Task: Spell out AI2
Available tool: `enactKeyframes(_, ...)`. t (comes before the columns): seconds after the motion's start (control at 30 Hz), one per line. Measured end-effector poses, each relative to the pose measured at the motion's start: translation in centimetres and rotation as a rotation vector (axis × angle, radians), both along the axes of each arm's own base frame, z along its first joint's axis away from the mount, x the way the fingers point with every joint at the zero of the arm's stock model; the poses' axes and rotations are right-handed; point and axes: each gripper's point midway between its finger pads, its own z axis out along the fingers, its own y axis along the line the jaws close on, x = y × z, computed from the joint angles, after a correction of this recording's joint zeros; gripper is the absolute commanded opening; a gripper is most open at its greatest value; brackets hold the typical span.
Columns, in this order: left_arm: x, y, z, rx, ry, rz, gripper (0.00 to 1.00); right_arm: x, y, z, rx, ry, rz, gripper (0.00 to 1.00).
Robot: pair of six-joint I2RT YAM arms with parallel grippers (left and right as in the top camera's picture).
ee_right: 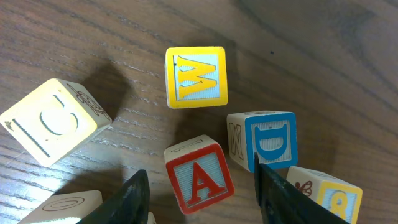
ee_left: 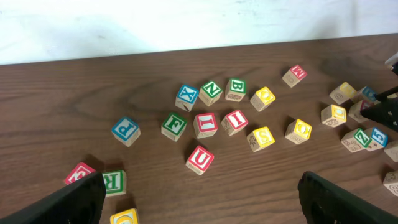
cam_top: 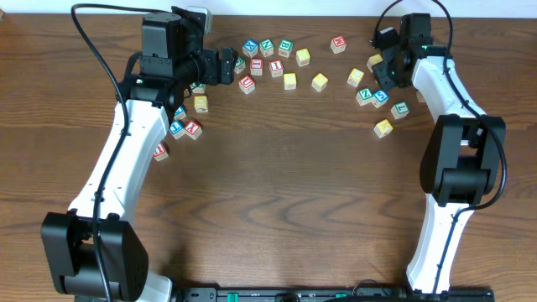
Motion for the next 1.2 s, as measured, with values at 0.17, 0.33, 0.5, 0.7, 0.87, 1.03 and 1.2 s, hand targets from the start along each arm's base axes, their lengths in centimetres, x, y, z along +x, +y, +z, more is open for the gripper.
enactKeyframes(0.17,0.0,0.0,0.0,0.000,0.000,0.000,0.98,0.0,0.1,0.0,0.004,0.000,0.002,0.50)
enactKeyframes(0.33,0.0,0.0,0.0,0.000,0.000,0.000,0.98,0.0,0.2,0.0,0.013,0.001,0.006,0.50)
enactKeyframes(0.5,0.0,0.0,0.0,0.000,0.000,0.000,0.98,0.0,0.4,0.0,0.022,0.001,0.003,0.49)
enactKeyframes(0.7,0.0,0.0,0.0,0.000,0.000,0.000,0.98,0.1,0.4,-0.2,0.023,-0.002,0.003,0.46)
enactKeyframes(0.87,0.0,0.0,0.0,0.000,0.000,0.000,0.98,0.2,0.4,-1.2,0.023,0.006,0.003,0.49)
enactKeyframes(1.03,0.0,0.0,0.0,0.000,0.000,0.000,0.98,0.3,0.4,-1.6,0.023,0.009,0.003,0.50)
enactKeyframes(1.2,0.0,0.0,0.0,0.000,0.000,0.000,0.98,0.3,0.4,-1.6,0.023,0.008,0.003,0.47)
